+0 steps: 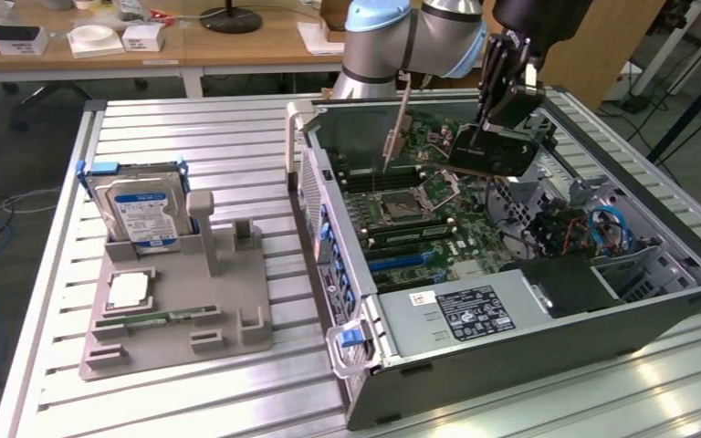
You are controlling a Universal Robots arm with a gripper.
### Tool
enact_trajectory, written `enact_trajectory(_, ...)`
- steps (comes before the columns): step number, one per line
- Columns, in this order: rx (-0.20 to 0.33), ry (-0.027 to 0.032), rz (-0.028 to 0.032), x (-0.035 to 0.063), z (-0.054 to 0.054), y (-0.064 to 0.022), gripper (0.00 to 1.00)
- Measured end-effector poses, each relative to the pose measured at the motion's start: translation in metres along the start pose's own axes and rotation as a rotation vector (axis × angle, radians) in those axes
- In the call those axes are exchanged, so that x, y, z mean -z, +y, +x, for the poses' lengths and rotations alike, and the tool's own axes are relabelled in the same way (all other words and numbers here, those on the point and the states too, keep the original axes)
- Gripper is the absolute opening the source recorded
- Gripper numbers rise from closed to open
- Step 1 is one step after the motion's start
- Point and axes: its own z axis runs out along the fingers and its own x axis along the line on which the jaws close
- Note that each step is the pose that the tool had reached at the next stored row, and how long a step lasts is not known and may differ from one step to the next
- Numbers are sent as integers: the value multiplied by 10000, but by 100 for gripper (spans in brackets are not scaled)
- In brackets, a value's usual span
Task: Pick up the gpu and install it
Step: 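Insert the gpu into the slot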
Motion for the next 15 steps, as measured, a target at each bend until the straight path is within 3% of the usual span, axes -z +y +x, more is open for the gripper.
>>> enact_trajectory(4,175,-2,14,-5,-1,0,26)
enact_trajectory(11,1179,27,61,-29,-3,0,26)
enact_trajectory(15,1818,-25,95,-37,-4,0,26)
